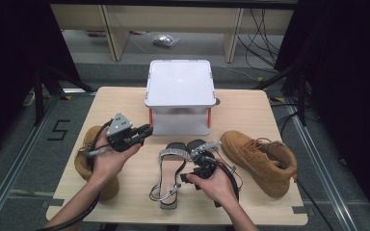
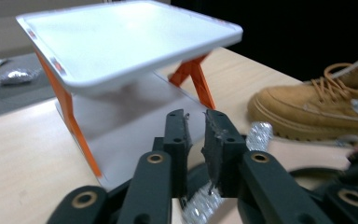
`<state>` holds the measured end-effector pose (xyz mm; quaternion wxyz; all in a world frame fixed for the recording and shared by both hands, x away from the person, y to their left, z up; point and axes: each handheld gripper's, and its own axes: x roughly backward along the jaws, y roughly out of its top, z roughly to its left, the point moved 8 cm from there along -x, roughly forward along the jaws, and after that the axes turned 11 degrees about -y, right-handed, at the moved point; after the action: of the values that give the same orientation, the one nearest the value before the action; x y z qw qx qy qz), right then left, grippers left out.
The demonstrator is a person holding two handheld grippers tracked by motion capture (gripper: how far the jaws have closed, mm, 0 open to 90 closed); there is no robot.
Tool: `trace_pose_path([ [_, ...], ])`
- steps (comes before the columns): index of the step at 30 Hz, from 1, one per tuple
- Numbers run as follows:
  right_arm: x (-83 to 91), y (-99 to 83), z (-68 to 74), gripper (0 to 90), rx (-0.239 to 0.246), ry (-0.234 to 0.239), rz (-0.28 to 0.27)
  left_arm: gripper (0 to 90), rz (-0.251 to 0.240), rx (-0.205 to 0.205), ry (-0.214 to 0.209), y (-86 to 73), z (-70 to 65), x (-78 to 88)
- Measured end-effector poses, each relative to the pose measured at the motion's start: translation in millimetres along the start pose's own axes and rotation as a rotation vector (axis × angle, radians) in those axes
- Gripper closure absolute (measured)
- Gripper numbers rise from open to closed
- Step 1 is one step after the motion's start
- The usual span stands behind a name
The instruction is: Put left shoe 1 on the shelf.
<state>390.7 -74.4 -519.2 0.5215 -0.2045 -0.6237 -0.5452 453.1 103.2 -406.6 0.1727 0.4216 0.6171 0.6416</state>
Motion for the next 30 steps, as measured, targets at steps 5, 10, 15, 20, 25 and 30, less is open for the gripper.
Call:
trace_pose_path([
  [5,3.4,4.4,1.8,40.8,-0.018,0.011,-0.018,83.8,-0.021,0.006,0.020,25.2,14.0,-14.1],
  [10,5.6,7.5,6.5,41.3,-0.024,0.012,-0.028,87.2,-0.056,-0.010,0.041,47.1,27.3,-29.3],
  [15,6.5,12.1,21.8,40.5,-0.017,0.022,-0.018,89.3,-0.017,-0.005,0.103,50.3,55.0,-52.9],
  [20,3.3,22.0,31.6,38.3,-0.012,0.022,-0.035,89.7,0.007,0.008,0.160,46.5,75.6,-65.8],
  [25,-2.2,28.7,38.3,37.7,-0.021,0.018,-0.017,89.8,0.034,0.016,0.181,38.2,83.8,-75.2],
  [30,-12.7,27.5,48.5,36.3,-0.019,0.017,0.032,89.7,0.048,0.024,0.188,30.5,87.1,-79.2],
])
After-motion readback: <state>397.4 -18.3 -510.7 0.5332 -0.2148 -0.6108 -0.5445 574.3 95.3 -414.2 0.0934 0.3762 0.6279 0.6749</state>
